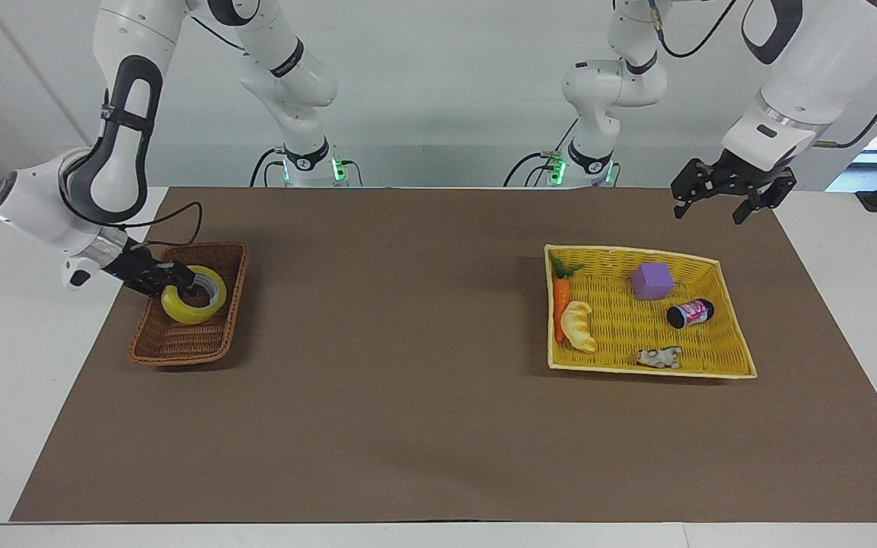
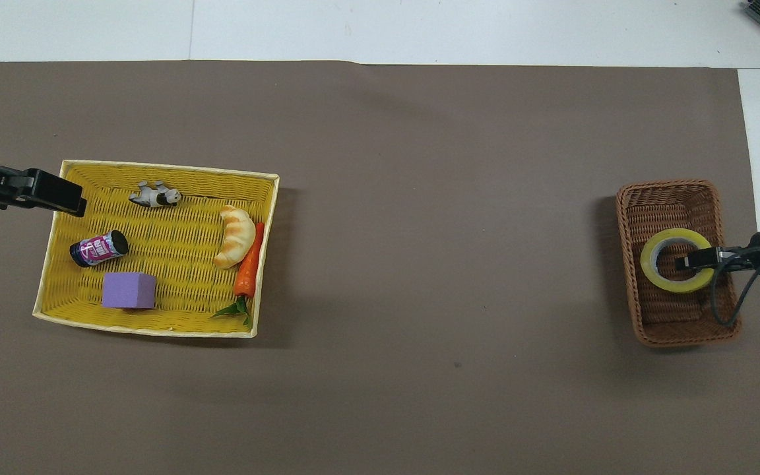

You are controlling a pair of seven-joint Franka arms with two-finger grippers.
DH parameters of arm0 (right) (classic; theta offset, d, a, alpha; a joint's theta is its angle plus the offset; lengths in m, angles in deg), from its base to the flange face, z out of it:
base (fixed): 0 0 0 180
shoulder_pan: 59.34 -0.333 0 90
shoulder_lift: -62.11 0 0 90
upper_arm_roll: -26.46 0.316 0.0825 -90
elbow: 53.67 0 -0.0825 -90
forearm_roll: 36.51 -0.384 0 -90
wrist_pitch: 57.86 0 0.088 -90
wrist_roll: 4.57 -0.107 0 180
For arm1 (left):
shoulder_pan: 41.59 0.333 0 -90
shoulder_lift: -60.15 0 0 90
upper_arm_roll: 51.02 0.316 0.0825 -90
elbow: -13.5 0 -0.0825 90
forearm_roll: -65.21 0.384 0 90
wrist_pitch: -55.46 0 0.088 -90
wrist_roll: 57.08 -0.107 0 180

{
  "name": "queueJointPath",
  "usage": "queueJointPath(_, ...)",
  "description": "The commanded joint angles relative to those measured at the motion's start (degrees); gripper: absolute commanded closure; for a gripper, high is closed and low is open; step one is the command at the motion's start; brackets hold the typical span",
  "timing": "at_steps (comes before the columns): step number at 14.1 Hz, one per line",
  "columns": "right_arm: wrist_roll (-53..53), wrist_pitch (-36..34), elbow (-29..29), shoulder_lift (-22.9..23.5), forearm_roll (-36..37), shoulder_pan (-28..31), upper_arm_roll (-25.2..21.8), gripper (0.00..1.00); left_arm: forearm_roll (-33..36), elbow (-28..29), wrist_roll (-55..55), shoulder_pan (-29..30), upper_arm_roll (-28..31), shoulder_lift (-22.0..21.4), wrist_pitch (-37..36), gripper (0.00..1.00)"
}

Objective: Move tape to another basket

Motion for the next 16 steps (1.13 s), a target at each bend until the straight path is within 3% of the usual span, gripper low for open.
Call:
queueJointPath(1,1.5,0.2,-1.1,0.2,0.3,0.9,0.6,0.00,0.7,0.2,-0.8,-0.2,1.9,-2.0,-0.5,0.00)
queueJointPath(3,1.6,-0.4,-2.5,0.1,0.3,0.6,0.7,0.00,0.8,0.6,-0.9,0.3,2.3,-4.5,-1.4,0.00)
queueJointPath(9,-0.1,-1.8,-6.3,-3.1,2.1,-3.1,1.2,0.00,0.8,0.6,-0.8,0.5,2.3,-4.6,-1.2,0.00)
queueJointPath(16,-22.8,-6.2,-9.6,-9.5,15.3,-13.8,1.5,0.00,0.8,0.6,-0.9,0.6,2.3,-4.6,-1.2,0.00)
